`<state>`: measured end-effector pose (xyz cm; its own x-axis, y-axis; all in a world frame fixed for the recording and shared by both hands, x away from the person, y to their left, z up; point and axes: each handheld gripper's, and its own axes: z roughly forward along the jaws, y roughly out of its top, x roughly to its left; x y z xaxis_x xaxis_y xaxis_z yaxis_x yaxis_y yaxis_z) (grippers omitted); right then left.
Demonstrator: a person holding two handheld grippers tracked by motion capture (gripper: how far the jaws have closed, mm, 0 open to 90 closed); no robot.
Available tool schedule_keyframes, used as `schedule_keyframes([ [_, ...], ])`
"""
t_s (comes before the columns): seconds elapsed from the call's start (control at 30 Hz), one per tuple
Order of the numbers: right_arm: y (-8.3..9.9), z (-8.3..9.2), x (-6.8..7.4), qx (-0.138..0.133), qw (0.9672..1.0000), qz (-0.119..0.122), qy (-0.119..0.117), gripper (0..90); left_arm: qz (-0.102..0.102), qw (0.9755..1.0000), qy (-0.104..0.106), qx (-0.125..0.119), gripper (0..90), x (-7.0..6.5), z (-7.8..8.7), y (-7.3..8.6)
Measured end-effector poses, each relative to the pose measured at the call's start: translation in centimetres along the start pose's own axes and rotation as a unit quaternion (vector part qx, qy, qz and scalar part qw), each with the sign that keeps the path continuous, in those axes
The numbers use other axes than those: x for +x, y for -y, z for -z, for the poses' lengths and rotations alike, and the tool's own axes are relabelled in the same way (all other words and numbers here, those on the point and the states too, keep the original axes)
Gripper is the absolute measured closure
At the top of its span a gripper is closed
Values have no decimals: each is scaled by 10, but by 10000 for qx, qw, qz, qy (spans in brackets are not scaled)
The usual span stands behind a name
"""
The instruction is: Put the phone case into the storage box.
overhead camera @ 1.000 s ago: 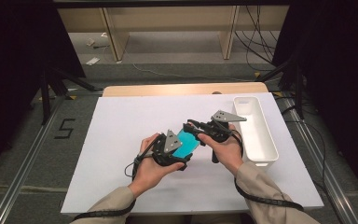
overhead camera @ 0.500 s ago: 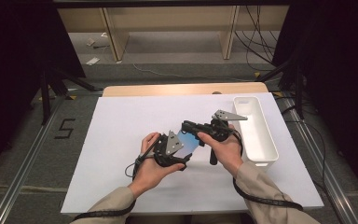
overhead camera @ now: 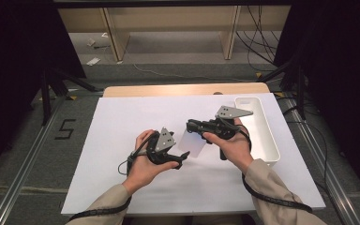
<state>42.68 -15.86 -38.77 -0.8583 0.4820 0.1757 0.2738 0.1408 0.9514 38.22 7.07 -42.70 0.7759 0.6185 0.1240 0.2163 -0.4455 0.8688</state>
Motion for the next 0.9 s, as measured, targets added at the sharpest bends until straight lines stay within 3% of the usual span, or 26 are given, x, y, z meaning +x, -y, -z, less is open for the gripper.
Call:
schedule_keyframes([
  [0.33, -1, 8, -7, 308, 9988, 374, -100, 801, 48, 10000, 49, -10, 156, 3, 2, 3],
  [0.53, -3, 6, -5, 513, 9962, 617, -350, 801, 23, 9999, 106, 13, 160, 3, 2, 4],
  [0.9, -4, 4, -2, 672, 9927, 826, -565, 801, 94, 9998, 197, 41, 169, 4, -1, 7],
])
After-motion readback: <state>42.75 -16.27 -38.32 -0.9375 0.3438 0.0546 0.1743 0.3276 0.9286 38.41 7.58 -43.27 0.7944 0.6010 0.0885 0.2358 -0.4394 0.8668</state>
